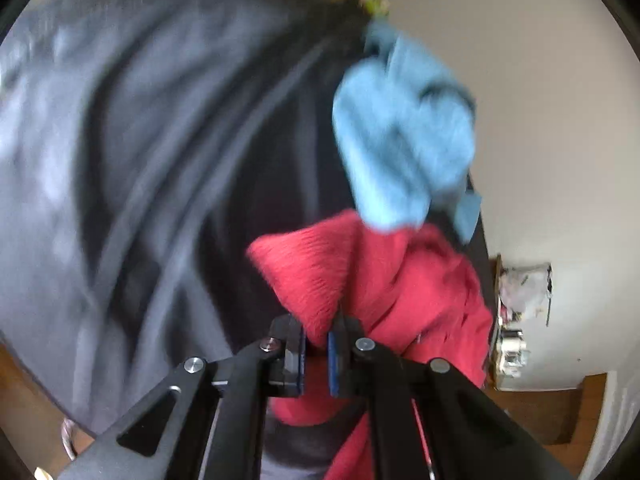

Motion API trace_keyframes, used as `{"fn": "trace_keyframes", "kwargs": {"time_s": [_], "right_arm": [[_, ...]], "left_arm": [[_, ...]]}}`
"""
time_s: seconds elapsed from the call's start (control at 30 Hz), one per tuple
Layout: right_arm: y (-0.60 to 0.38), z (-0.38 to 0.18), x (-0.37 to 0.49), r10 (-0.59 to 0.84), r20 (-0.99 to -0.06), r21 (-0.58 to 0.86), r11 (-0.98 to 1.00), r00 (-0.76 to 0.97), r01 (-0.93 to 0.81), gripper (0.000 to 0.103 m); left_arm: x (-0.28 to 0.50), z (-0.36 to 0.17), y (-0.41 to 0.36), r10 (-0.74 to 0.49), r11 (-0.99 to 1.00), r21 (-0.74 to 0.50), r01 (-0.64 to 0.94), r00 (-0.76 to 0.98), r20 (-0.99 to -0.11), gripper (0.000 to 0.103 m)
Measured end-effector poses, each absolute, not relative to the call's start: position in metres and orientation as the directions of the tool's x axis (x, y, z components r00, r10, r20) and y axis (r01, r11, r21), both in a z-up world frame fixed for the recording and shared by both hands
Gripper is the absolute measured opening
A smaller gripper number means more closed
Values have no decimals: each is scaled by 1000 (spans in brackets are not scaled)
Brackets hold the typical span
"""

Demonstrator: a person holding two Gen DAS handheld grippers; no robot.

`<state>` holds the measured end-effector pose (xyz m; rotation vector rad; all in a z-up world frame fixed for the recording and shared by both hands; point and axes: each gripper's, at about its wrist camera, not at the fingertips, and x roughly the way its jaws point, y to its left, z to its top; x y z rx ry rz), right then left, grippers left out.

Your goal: Fold clothes

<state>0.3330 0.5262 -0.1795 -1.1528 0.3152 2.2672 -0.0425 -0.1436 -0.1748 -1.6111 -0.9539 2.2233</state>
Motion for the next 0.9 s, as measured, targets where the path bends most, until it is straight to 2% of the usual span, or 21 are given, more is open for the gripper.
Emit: {"fn": "trace_keyframes", "kwargs": {"time_s": [0.13, 0.3, 0.6, 0.73, 0.77, 0.83, 0.9], "right_arm": [[526, -180, 333, 384, -798, -46, -807, -464, -589, 102], [526, -180, 333, 383, -799, -44, -806, -464, -590, 102], [527, -180, 334, 376, -799, -34, -807, -469, -590, 102], [528, -181, 335, 369, -800, -23, -808, -474, -589, 102], [529, -181, 335, 366, -800, -19, -808, -476, -589, 102], [530, -181, 336, 357, -799, -7, -809, -483, -587, 102], [530, -181, 339, 346, -797, 10, -812, -495, -583, 102]], "left_arm": [[-67, -131, -150, 470, -816, -568, 111, -445, -762, 8], [-81, -86, -119, 491, -822, -569, 17, -488, -722, 8], [-56, -39, 26, 650, -752, -635, -179, -366, -666, 8], [-37, -32, 108, 661, -750, -600, -278, -288, -693, 9], [-32, -32, 132, 650, -757, -575, -309, -271, -710, 11], [-19, -41, 180, 608, -772, -505, -386, -213, -765, 37], [-2, -52, 218, 599, -747, -485, -454, -145, -788, 50]]}}
